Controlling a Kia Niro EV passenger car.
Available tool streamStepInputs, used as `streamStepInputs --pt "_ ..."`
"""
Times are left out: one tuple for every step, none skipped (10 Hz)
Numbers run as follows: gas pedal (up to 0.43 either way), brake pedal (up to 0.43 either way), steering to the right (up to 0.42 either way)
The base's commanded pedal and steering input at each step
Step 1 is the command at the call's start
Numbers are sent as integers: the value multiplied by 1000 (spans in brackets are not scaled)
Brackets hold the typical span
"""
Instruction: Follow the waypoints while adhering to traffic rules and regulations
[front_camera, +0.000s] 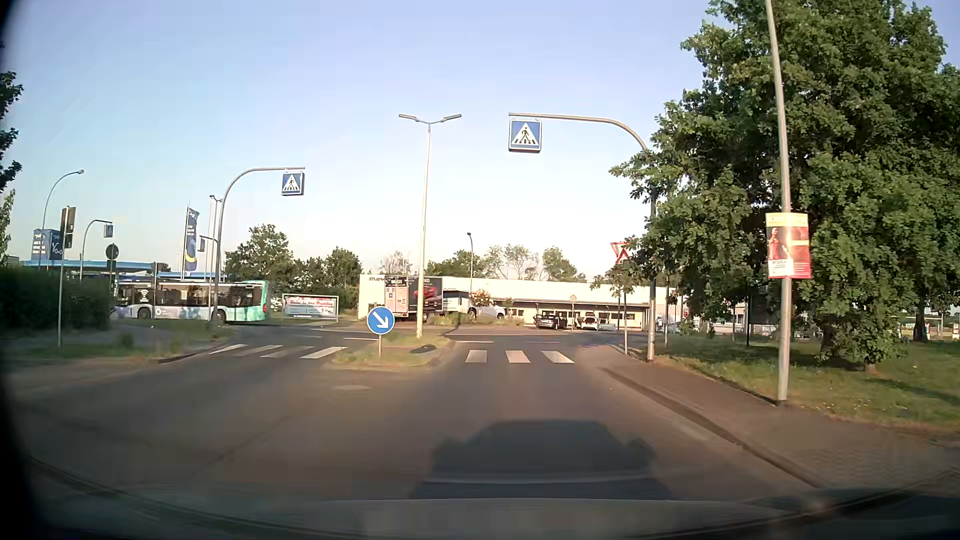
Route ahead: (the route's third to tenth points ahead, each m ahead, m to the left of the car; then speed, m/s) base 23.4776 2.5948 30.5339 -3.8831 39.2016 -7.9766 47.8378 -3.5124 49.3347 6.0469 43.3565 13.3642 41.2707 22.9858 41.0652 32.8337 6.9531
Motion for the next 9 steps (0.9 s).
streamStepInputs --pt "0 30 2" --pt "0 30 2" --pt "0 30 2" --pt "8 30 2" --pt "20 30 1" --pt "28 30 1" --pt "39 30 0" --pt "47 30 -1" --pt "59 30 -5"
